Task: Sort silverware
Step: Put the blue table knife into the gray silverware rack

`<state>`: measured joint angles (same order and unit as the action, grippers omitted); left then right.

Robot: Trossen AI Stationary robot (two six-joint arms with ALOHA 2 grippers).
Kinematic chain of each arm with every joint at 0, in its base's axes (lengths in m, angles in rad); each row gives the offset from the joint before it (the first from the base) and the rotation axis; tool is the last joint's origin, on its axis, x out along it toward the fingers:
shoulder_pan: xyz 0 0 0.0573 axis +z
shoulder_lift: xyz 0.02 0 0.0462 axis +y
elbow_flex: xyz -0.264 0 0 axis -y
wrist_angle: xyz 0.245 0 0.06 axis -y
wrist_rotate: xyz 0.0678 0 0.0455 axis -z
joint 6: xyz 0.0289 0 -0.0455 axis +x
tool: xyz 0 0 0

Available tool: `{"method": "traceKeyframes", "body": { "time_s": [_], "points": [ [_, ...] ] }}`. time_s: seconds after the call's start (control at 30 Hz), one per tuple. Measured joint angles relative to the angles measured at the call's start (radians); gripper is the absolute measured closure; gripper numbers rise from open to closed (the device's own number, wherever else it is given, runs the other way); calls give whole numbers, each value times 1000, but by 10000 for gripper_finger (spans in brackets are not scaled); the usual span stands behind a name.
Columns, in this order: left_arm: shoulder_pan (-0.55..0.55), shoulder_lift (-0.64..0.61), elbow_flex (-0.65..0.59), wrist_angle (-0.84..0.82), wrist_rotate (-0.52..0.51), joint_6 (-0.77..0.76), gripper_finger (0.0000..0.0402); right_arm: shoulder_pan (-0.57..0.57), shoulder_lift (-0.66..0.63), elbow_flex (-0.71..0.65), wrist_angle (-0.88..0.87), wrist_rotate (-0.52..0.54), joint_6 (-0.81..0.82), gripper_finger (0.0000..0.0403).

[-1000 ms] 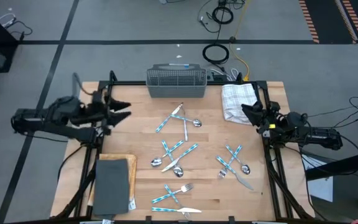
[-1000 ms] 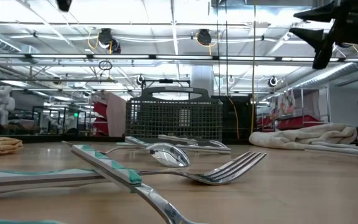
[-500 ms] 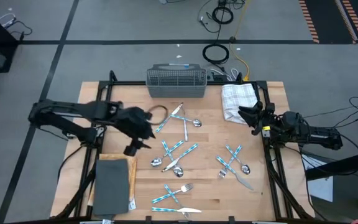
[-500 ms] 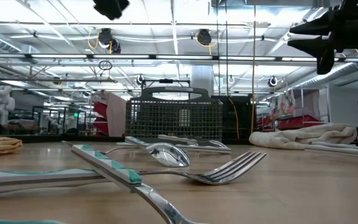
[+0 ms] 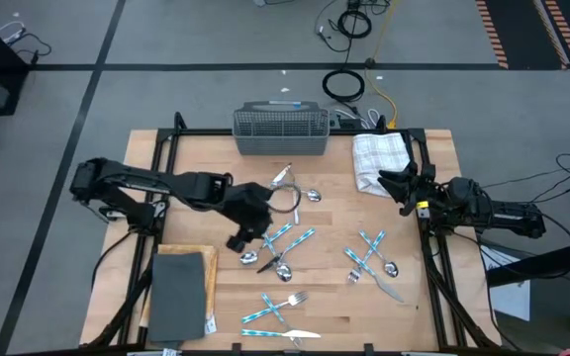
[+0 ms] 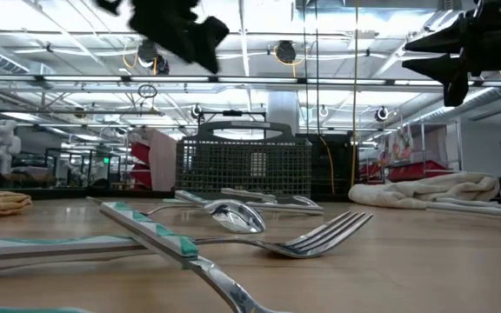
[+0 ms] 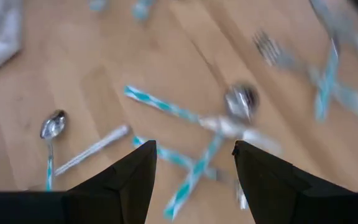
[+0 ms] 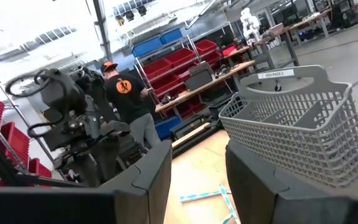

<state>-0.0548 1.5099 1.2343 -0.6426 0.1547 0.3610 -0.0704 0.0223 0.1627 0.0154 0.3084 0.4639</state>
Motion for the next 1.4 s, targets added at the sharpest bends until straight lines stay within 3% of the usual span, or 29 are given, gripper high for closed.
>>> {"method": "traceKeyframes", "body": {
  "time_s": [0.4, 0.53, 0.67, 0.93, 1.23, 1.4],
  "points": [
    [86, 18, 0, 10, 18, -649, 178, 0, 0, 0, -23, 0, 44, 263],
    [91, 21, 0, 61, -53, -983, 178, 0, 0, 0, -108, 0, 45, 263],
    [33, 68, 3, 170, -78, -1147, 178, 0, 0, 0, -227, 0, 52, 264],
    [-49, 239, 138, -28, -191, -1324, 178, 0, 0, 0, -336, 0, 52, 263],
    [-68, 422, 313, -68, -190, -1320, 178, 0, 0, 0, -340, 0, 113, 263],
    [-68, 513, 403, -176, -193, -1266, 178, 0, 0, 0, -343, 0, 119, 263]
  ]
}}
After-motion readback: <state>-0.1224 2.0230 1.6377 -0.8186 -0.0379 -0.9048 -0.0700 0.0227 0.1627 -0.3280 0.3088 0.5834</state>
